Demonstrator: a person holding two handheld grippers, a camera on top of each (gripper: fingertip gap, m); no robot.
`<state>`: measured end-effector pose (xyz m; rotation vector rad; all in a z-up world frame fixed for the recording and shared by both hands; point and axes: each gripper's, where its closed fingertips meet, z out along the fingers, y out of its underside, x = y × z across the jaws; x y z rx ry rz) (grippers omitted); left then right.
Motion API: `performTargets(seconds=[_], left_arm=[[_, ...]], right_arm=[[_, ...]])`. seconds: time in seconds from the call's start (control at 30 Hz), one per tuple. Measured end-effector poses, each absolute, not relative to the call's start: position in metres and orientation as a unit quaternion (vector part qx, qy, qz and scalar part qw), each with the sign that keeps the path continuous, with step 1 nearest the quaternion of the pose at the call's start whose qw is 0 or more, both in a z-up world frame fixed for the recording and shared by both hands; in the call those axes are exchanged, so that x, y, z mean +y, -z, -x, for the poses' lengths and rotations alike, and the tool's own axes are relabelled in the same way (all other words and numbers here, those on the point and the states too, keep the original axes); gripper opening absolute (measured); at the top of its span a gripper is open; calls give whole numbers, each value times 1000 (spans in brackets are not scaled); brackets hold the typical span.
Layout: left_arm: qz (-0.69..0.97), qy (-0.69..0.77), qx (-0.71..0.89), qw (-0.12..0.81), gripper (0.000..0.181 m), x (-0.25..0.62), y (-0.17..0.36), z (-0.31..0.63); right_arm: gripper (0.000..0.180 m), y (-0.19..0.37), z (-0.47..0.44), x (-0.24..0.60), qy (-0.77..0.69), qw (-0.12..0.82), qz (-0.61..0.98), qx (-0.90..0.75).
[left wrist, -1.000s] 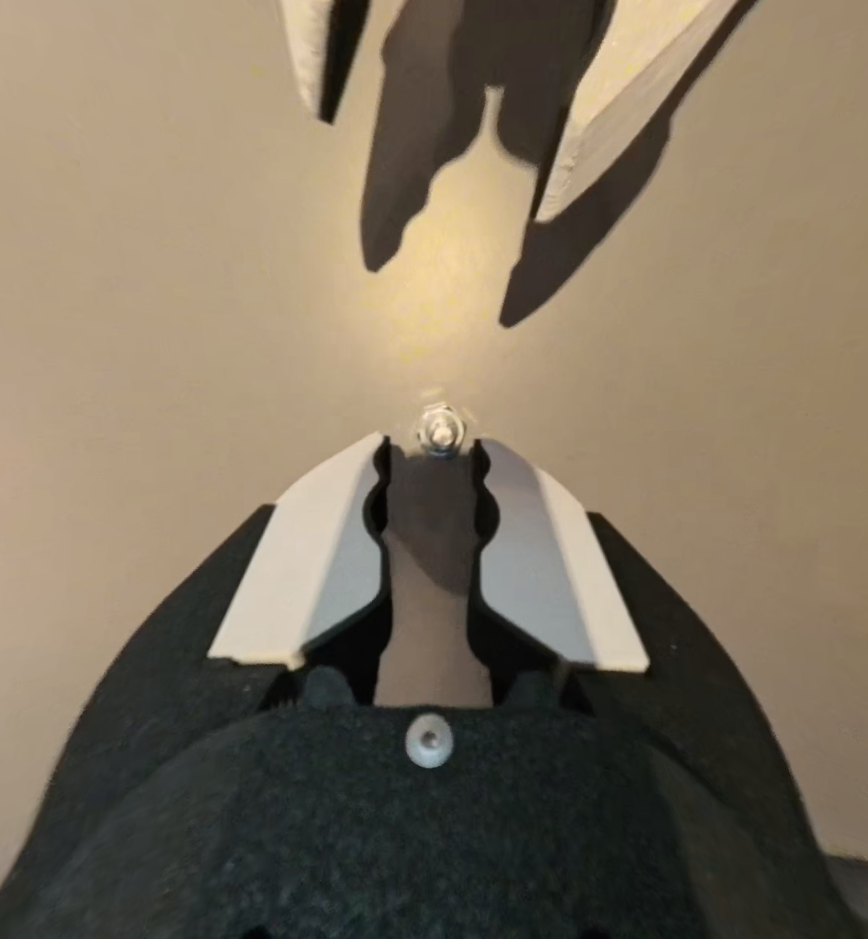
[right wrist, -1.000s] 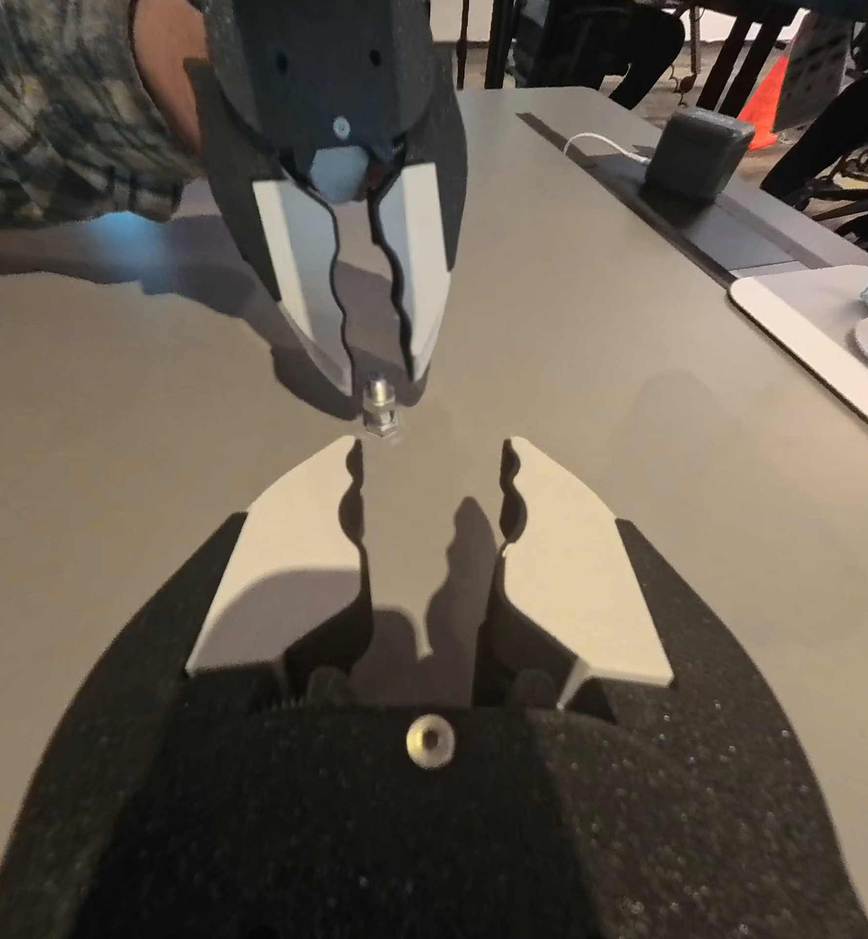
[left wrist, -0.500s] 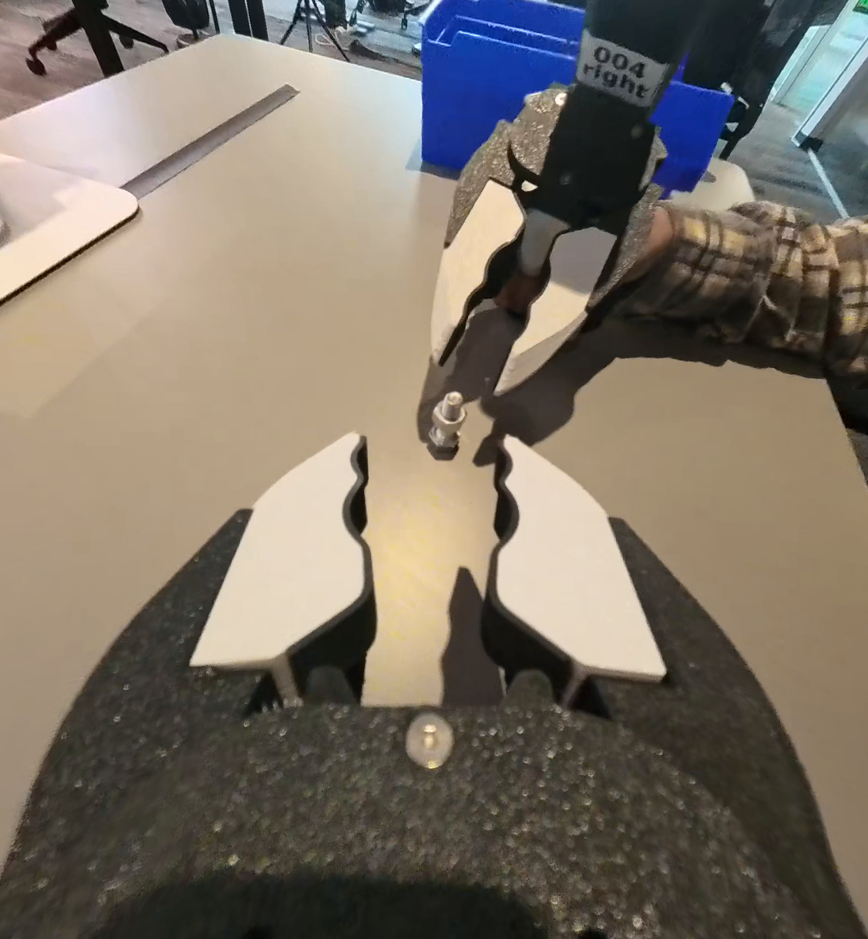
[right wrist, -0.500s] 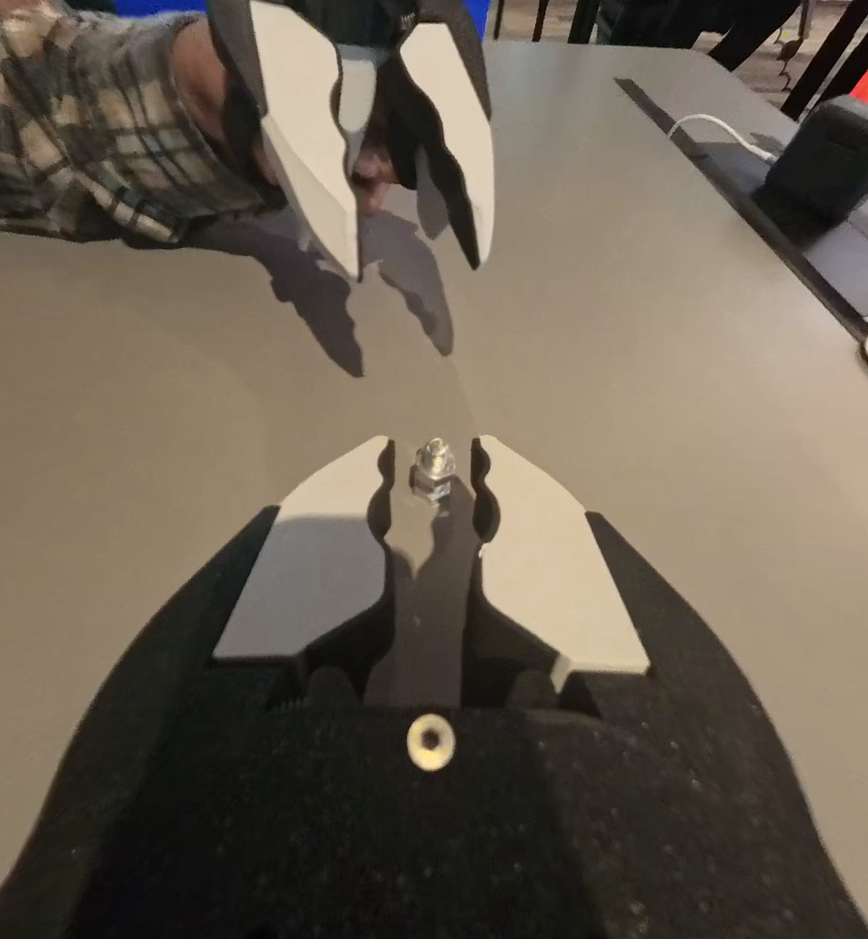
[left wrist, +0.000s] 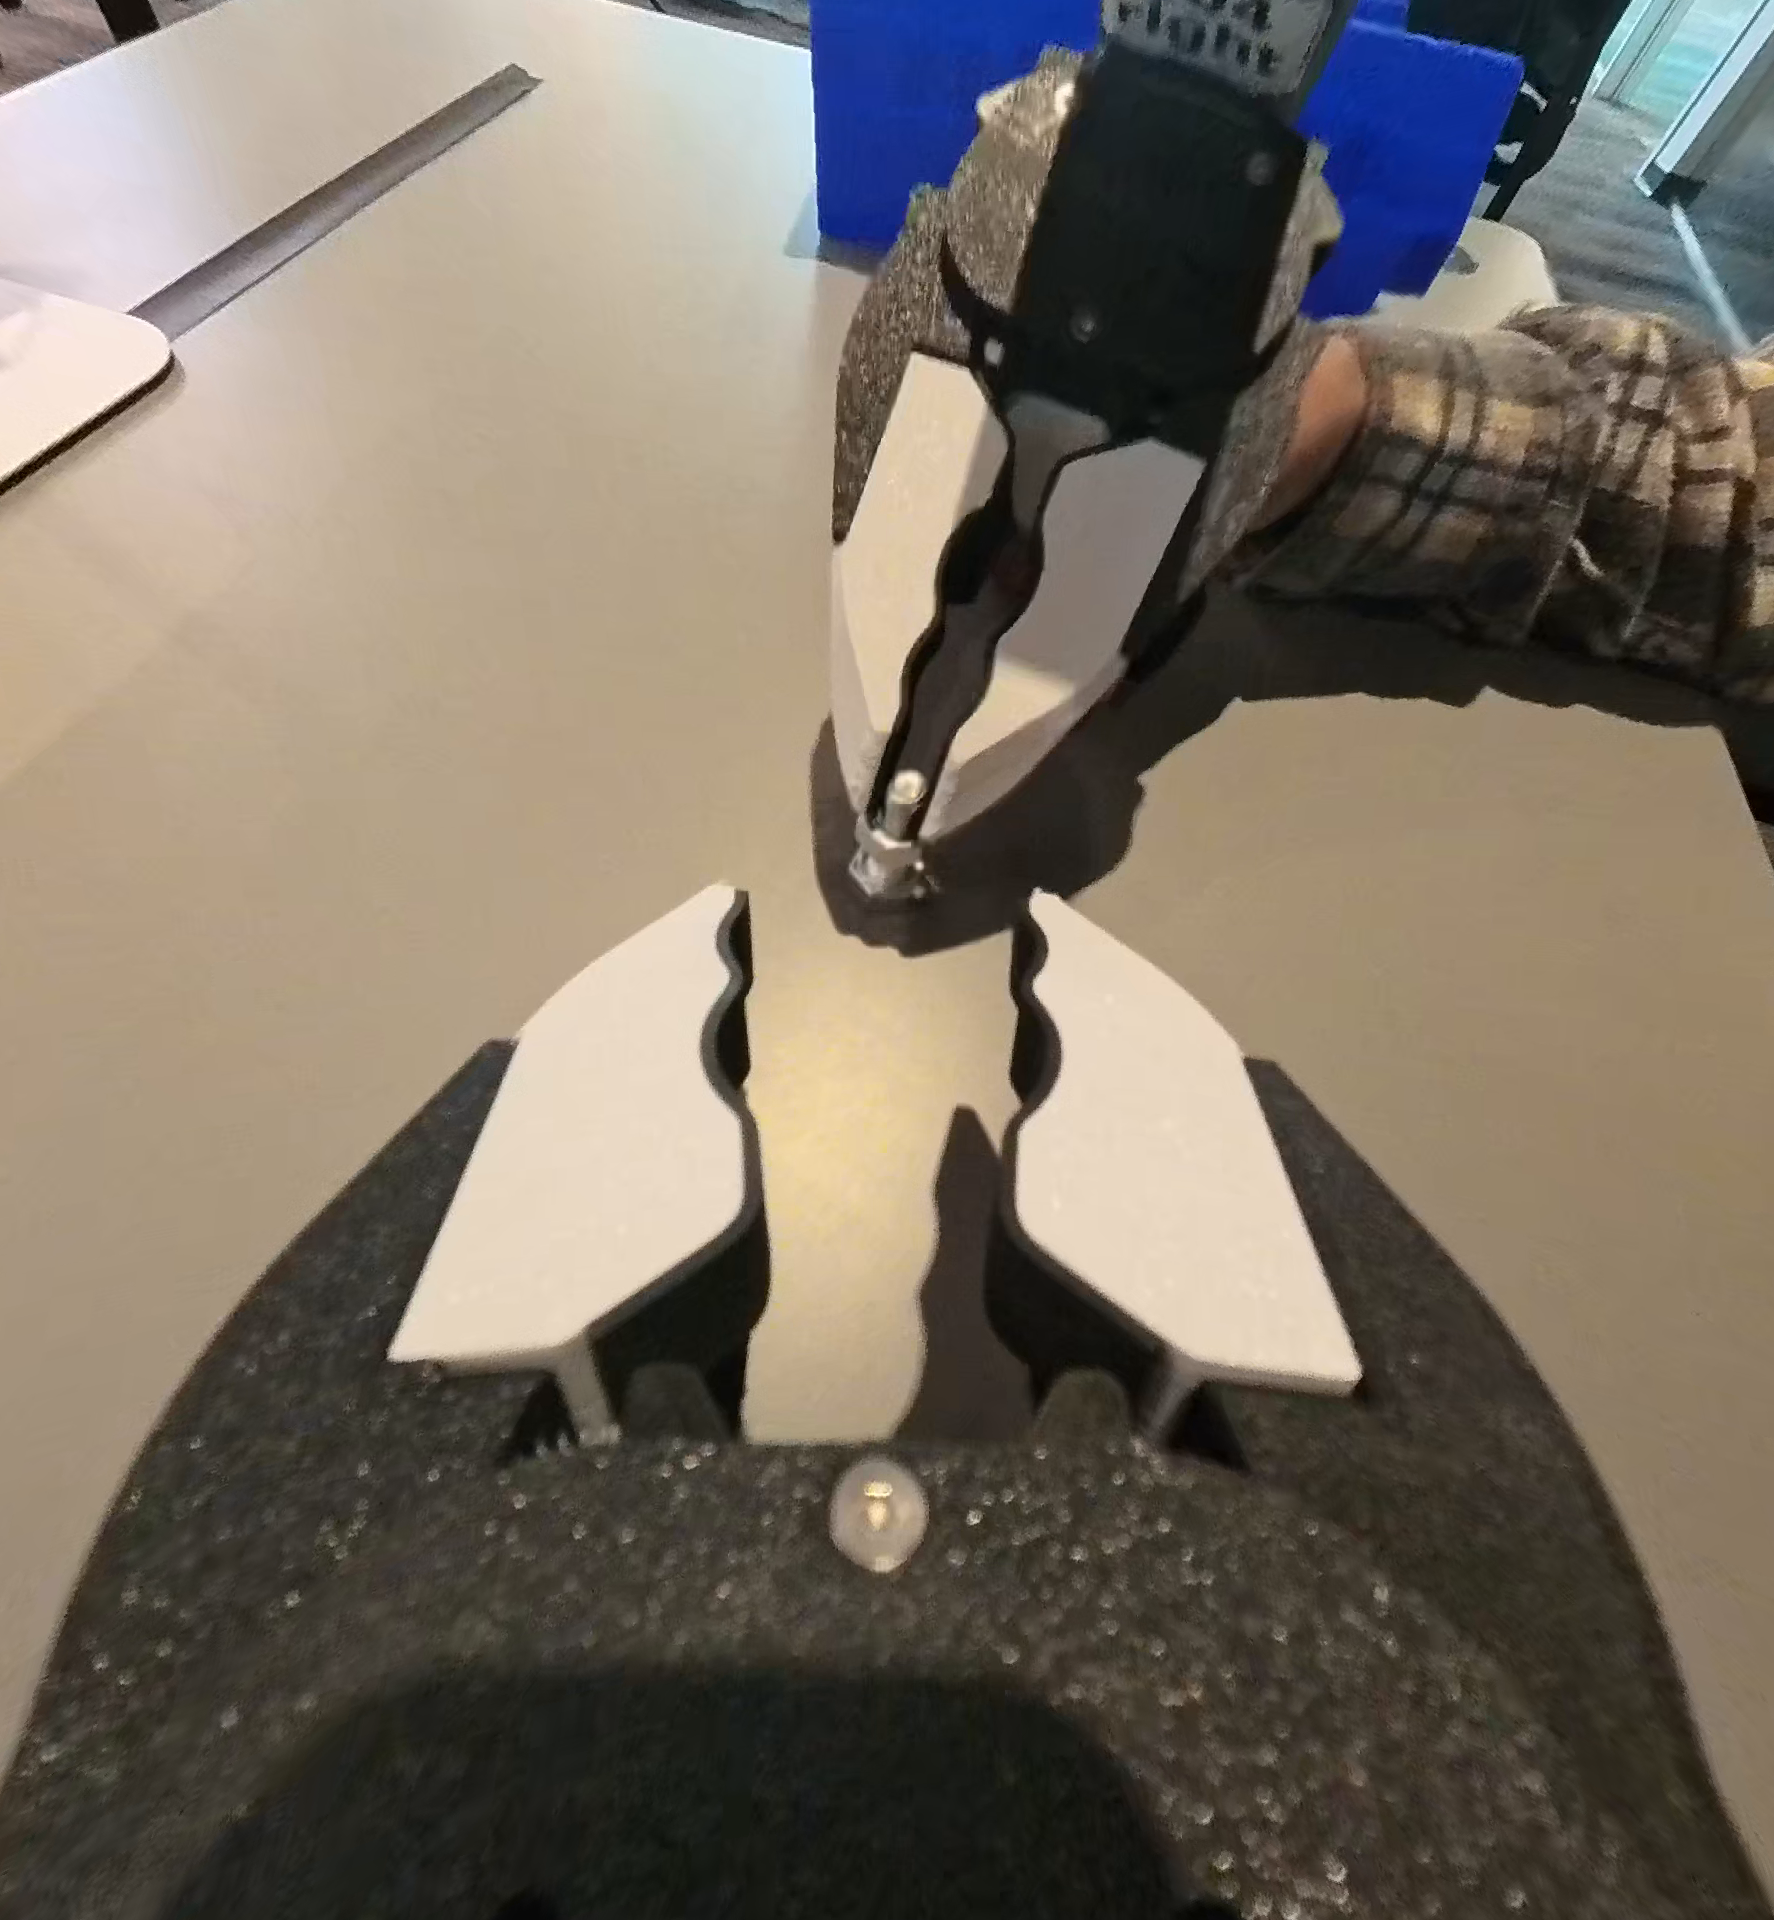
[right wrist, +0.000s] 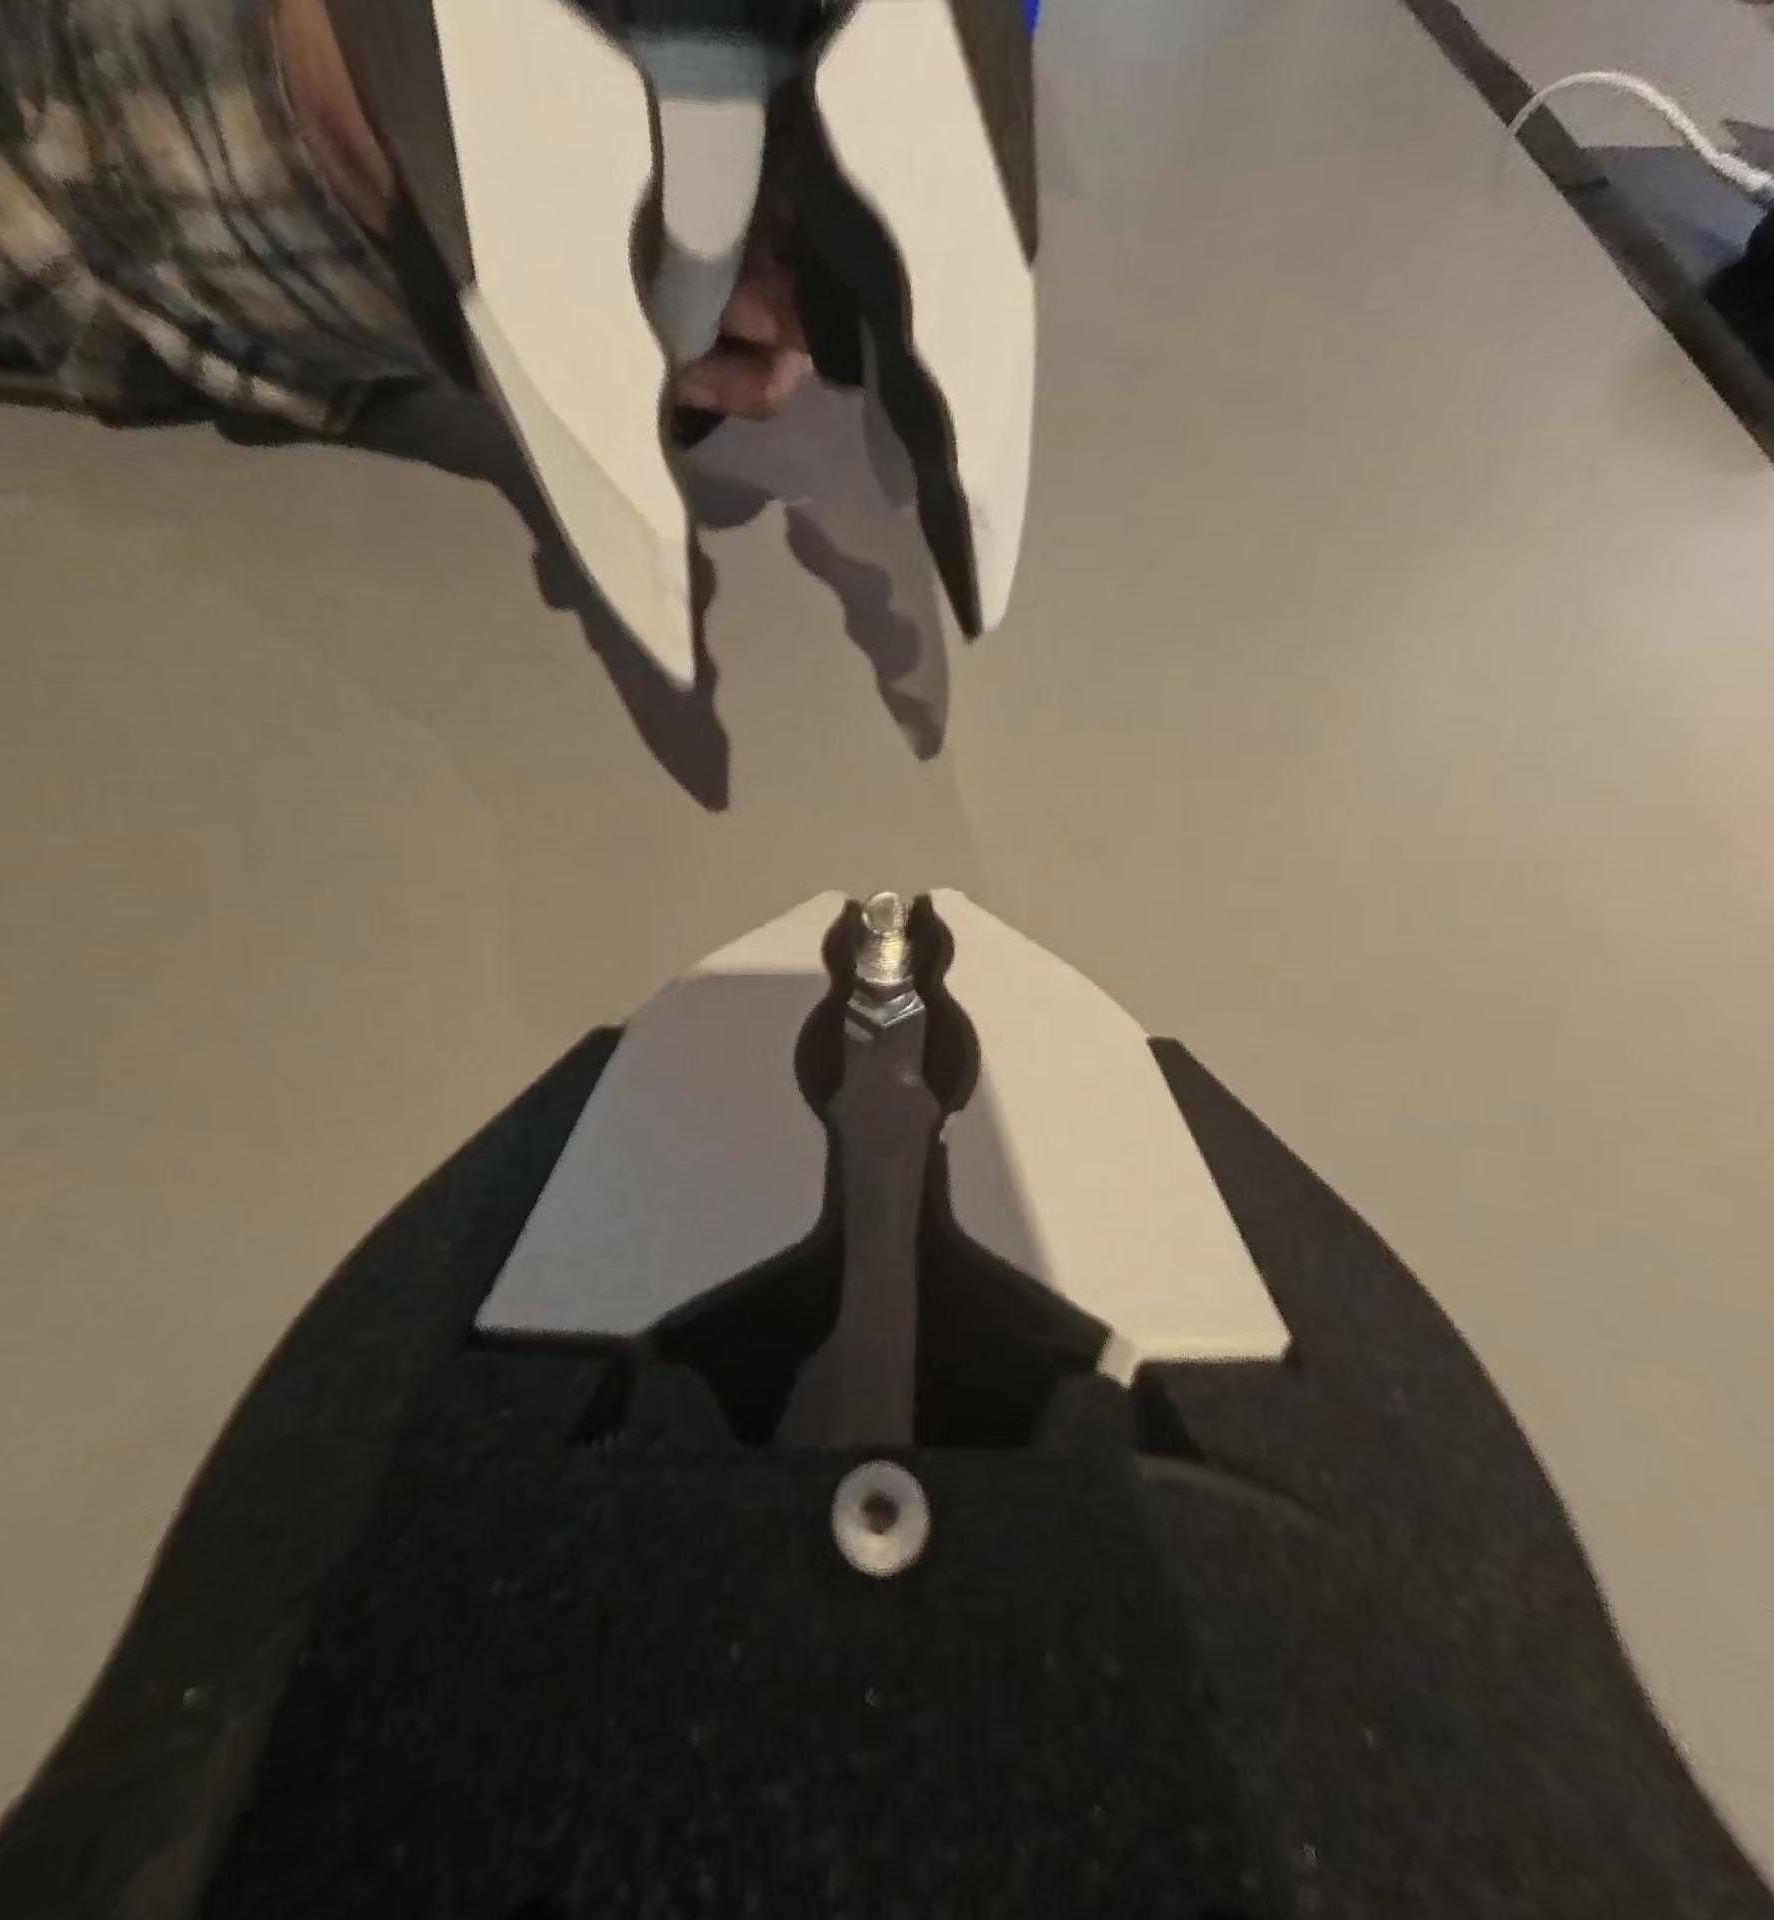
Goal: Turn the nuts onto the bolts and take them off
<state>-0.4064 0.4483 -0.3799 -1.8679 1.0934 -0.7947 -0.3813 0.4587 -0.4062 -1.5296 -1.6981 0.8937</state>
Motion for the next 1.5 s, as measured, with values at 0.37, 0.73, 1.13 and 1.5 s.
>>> performTargets(seconds=[0.37, 0.73, 1.13, 1.5], left_arm=[[702, 381, 372, 474, 38, 449, 343, 398], [690, 394, 379, 475, 34, 442, 339, 390], [689, 386, 389, 474, 16, 439, 341, 386], [698, 367, 367, 494, 15, 441, 330, 389]], right_arm=[[9, 308, 412, 446, -440, 322, 532, -648], [9, 306, 421, 441, -470, 308, 519, -644], [9, 306, 426, 430, -470, 301, 501, -661], [49, 285, 428, 438, -502, 367, 477, -621]])
